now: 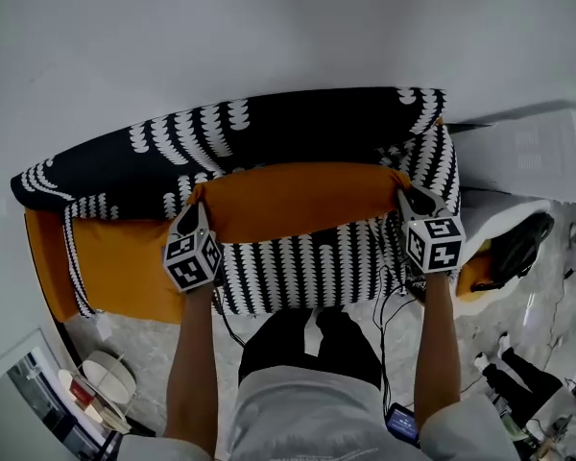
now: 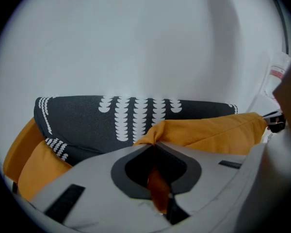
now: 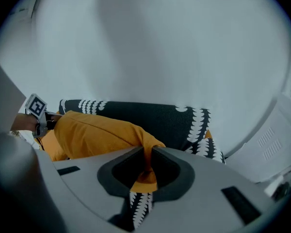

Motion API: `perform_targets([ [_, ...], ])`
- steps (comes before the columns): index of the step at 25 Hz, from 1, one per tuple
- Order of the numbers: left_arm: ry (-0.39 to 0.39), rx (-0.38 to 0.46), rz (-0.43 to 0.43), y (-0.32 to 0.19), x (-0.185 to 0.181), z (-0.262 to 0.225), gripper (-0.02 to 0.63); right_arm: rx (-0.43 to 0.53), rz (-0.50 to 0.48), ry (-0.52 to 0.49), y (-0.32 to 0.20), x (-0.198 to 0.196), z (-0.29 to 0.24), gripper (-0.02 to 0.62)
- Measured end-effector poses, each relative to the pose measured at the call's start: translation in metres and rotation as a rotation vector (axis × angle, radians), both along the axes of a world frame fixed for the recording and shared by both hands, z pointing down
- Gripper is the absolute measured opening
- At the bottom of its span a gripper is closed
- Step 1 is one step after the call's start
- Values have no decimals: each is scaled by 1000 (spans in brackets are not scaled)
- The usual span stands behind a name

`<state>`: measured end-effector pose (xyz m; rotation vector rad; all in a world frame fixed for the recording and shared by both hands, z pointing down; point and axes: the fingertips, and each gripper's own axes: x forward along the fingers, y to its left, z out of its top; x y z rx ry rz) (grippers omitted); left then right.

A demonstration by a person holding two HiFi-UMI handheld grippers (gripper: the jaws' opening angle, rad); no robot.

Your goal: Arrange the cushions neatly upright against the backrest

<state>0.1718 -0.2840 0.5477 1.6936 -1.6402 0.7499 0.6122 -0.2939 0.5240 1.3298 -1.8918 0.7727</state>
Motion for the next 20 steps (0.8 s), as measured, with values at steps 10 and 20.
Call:
perform_targets([
  [10, -33, -5, 22, -62, -14, 16, 36, 6, 35, 39, -70, -14, 19, 44],
  [20, -42, -19, 13, -99, -17, 31, 37, 16, 39, 143, -109, -20, 38, 43],
])
